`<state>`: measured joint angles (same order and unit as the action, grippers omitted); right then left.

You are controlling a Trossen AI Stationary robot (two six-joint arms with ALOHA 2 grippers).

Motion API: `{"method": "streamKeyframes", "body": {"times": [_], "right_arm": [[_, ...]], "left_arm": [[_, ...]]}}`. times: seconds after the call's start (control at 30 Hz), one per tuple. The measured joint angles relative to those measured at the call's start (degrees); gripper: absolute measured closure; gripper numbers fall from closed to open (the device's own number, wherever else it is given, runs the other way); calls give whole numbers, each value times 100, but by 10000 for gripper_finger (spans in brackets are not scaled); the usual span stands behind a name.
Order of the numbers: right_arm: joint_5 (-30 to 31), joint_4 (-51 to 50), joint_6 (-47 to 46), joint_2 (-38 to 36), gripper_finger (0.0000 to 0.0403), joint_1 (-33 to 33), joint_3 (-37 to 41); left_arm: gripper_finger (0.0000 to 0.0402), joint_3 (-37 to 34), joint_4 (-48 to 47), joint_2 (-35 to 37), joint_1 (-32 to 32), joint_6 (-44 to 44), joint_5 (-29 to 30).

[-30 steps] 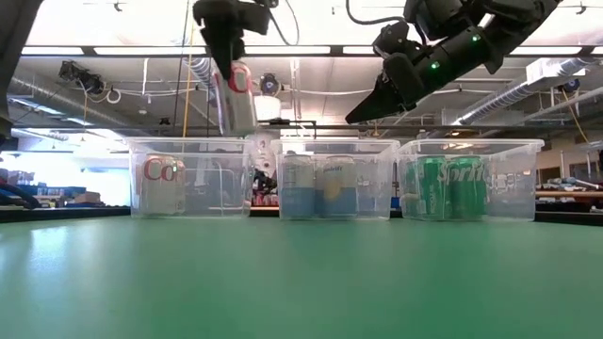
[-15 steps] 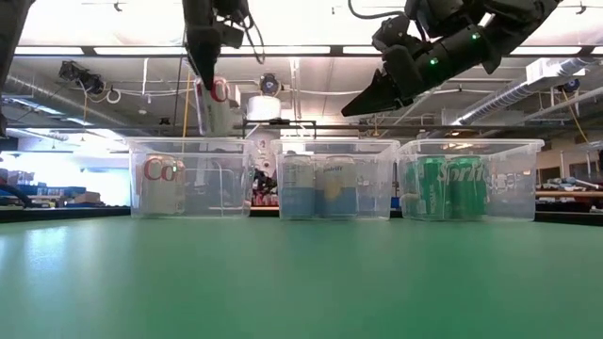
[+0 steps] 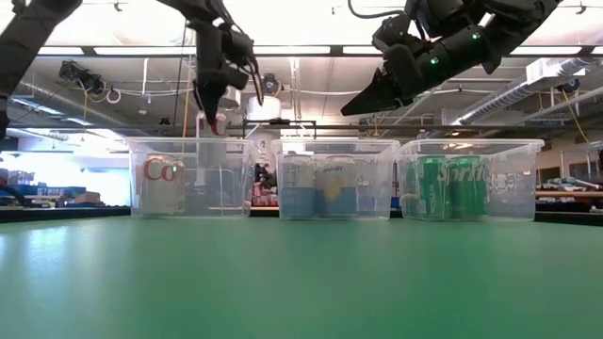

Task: Sort soda cans
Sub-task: Put the top red silver soda can into the left transparent bin

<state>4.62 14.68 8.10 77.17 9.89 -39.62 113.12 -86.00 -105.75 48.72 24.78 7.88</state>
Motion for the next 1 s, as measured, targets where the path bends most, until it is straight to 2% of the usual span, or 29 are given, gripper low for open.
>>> {"method": "streamKeyframes", "body": {"times": [0.33,0.73,1.0], "right_arm": [[-32,7,-140,0,402,0,0],[-42,-15,-197,0,403,-226,2],[-42,-15,-199,0,403,-271,2]], "left_arm": [[112,-2,39,-575,223,329,143],[112,-22,254,-918,342,362,-85],[112,-681,709,-906,383,393,-127]]}}
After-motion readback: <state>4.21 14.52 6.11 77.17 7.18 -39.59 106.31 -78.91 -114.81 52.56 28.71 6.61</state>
